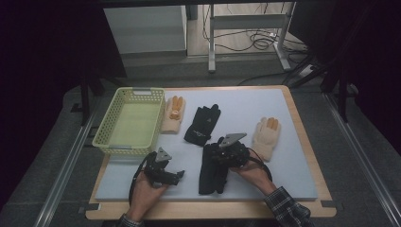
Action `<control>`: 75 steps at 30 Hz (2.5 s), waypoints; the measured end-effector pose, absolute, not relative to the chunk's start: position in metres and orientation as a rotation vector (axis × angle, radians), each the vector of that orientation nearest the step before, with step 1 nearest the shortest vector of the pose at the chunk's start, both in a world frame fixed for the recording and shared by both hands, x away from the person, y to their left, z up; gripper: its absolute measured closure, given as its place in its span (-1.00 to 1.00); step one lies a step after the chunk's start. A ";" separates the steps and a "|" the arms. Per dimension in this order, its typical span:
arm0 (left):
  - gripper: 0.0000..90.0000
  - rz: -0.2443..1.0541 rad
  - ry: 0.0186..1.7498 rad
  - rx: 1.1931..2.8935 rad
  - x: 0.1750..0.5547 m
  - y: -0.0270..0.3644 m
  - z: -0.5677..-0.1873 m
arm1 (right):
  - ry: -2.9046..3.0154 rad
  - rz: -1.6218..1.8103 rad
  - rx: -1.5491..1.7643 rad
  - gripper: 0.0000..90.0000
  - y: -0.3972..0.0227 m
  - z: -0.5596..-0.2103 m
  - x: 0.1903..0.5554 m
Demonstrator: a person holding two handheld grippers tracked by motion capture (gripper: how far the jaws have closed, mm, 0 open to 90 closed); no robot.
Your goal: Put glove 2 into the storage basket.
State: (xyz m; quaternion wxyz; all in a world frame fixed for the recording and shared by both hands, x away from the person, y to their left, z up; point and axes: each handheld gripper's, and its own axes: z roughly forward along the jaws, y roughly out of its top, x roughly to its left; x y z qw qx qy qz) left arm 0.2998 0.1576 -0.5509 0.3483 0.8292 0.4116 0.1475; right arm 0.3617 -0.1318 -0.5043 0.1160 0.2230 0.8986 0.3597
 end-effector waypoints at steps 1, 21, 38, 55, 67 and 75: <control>-0.91 0.382 1.067 2.150 0.300 0.158 -0.551 | 2.613 1.060 0.677 0.27 -0.136 -0.501 0.363; -0.91 0.381 1.070 2.145 0.300 0.157 -0.551 | 2.584 1.028 0.896 0.75 -0.165 -0.525 0.358; -0.91 0.380 1.070 2.146 0.300 0.157 -0.551 | 2.516 1.083 0.898 0.25 -0.145 -0.501 0.397; -0.91 0.381 1.067 2.151 0.300 0.158 -0.551 | 2.499 1.034 0.917 -0.21 -0.098 -0.507 0.477; -0.91 0.378 1.070 2.145 0.300 0.158 -0.551 | 2.466 1.030 0.931 -0.29 -0.080 -0.520 0.508; -0.91 0.378 1.070 2.145 0.300 0.157 -0.551 | 2.498 0.966 0.893 -0.23 -0.076 -0.526 0.513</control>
